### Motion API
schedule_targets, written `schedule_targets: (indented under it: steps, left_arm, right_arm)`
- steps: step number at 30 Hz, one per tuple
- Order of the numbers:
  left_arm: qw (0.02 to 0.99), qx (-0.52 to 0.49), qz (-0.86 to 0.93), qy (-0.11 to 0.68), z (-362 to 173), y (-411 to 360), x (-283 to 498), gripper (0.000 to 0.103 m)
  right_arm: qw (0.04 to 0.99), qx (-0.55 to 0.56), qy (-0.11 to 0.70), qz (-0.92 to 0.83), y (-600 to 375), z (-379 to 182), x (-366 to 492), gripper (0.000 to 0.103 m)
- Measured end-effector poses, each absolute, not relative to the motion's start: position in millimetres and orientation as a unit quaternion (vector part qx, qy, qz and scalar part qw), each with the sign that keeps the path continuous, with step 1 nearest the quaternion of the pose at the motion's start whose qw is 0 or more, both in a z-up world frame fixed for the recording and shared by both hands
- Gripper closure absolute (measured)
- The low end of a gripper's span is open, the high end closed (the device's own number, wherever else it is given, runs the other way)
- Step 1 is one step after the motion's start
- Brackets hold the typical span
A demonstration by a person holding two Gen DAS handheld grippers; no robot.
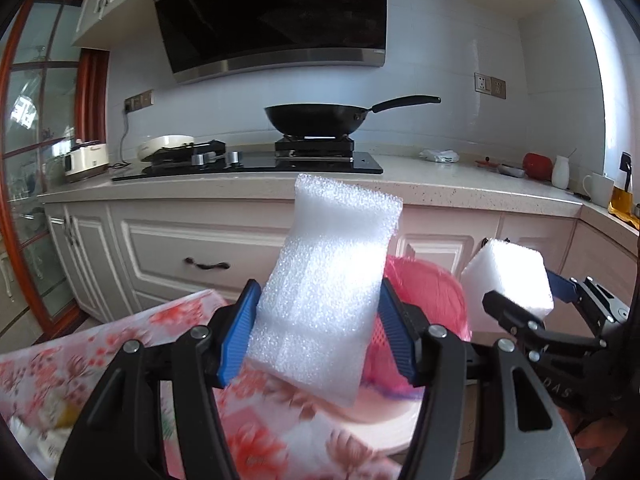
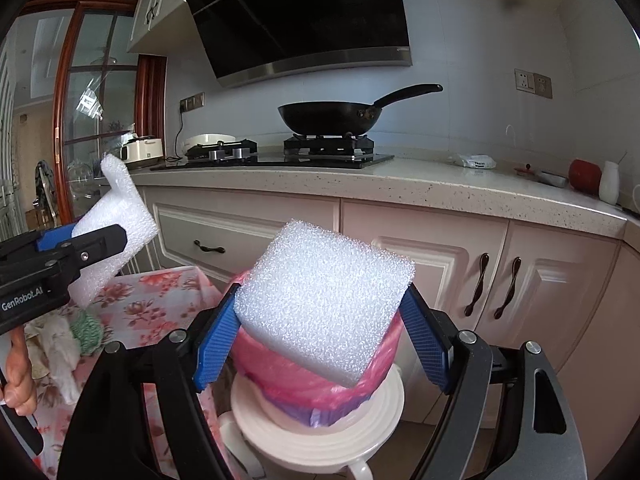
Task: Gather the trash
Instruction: 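Open both tools over the pink bag to drop the foam blocks, then move both tools back over the table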
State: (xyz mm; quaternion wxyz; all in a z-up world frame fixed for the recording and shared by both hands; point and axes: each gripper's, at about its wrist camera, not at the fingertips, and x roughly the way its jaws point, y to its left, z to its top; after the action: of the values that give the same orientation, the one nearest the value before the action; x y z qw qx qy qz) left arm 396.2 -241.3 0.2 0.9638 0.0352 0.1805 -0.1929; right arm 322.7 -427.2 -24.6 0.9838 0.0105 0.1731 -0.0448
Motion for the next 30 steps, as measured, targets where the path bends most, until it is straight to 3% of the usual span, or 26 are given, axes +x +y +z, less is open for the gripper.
schedule_targets:
  steps: [14, 16, 18, 25, 30]
  left_arm:
    - [0.946, 0.016, -0.231, 0.226, -26.0, -308.0, 528.3, 0.044]
    - [0.945, 0.024, -0.234, 0.229, -33.0, -314.5, 537.6, 0.04]
    - [0.943, 0.023, -0.236, 0.232, -40.4, -317.2, 545.2, 0.029]
    - [0.949, 0.017, -0.202, 0.239, -52.5, -292.6, 544.4, 0.023]
    - [0.958, 0.032, -0.169, 0.228, -49.6, -264.7, 510.3, 0.012]
  right_arm:
    - [0.979, 0.004, 0.205, -0.014, -463.7, -57.3, 410.0, 0.026]
    - [0.977, -0.001, 0.211, -0.013, -466.0, -64.0, 417.7, 0.015]
    - [0.976, -0.002, 0.217, -0.015, -469.8, -71.9, 421.9, 0.015]
    - [0.976, 0.021, 0.216, -0.023, -476.2, -79.7, 400.9, 0.015]
    - [0.977, 0.031, 0.208, -0.02, -461.7, -70.7, 373.9, 0.015]
